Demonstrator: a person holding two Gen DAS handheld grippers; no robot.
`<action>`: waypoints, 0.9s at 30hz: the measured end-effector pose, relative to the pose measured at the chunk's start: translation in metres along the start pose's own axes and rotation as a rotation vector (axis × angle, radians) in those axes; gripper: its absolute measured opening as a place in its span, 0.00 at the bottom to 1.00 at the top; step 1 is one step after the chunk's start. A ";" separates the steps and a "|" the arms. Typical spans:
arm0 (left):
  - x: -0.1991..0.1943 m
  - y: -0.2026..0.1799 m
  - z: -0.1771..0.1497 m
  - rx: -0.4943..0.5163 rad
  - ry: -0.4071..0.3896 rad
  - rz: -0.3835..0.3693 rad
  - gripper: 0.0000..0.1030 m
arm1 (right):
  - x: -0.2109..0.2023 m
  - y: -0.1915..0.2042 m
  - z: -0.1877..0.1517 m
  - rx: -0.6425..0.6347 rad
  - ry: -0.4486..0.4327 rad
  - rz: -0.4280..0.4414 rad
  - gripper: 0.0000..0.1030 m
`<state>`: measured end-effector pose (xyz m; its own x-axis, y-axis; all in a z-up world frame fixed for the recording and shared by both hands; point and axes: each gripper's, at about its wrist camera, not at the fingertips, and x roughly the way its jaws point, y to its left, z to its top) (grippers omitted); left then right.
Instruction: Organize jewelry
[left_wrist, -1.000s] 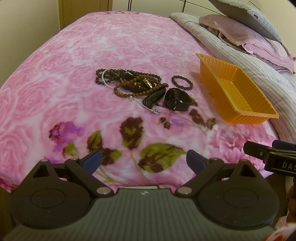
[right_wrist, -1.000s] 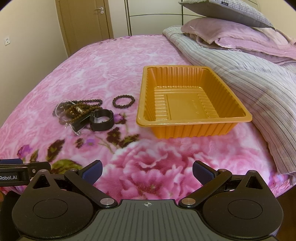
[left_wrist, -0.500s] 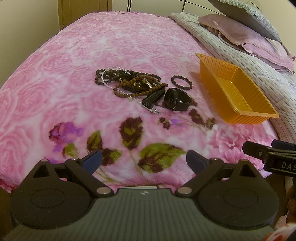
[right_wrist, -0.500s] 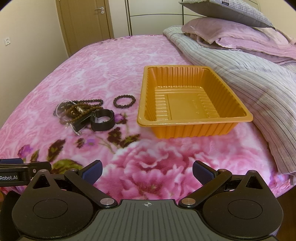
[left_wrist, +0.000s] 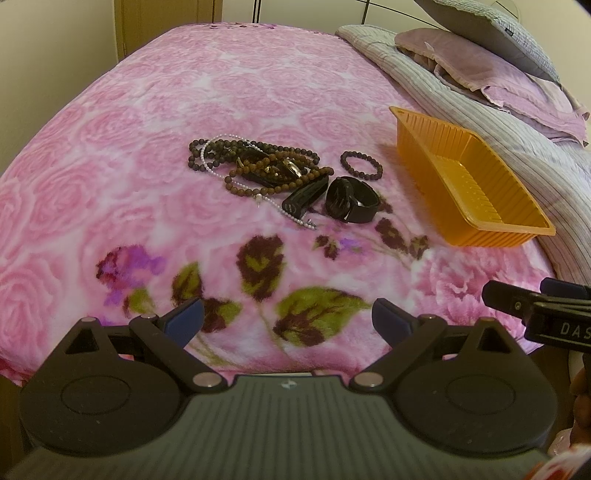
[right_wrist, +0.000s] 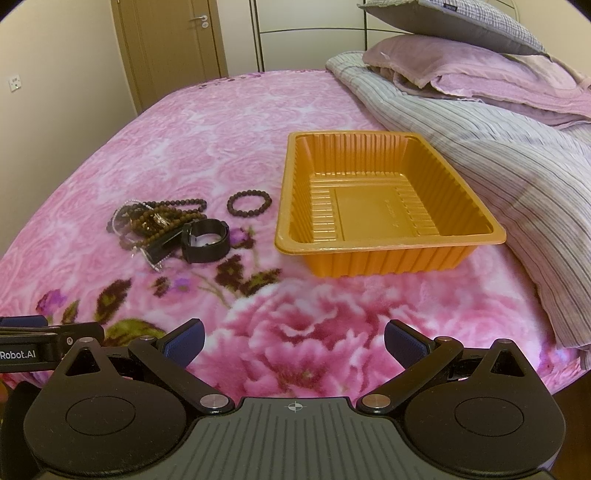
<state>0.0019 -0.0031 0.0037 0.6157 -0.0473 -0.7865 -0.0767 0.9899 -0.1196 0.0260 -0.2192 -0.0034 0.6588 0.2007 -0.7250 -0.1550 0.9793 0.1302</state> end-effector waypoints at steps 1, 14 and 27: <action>0.000 0.000 0.000 -0.001 0.000 -0.001 0.94 | 0.000 0.001 0.000 0.000 0.000 0.000 1.00; 0.000 0.001 0.002 0.005 0.001 -0.003 0.94 | 0.001 0.001 0.001 0.003 0.001 0.002 1.00; 0.002 0.003 0.003 -0.016 -0.002 -0.024 0.94 | 0.004 -0.007 0.001 0.055 -0.005 0.015 1.00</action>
<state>0.0052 -0.0002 0.0038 0.6194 -0.0708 -0.7819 -0.0740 0.9862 -0.1480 0.0303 -0.2258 -0.0062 0.6601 0.2155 -0.7196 -0.1244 0.9761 0.1781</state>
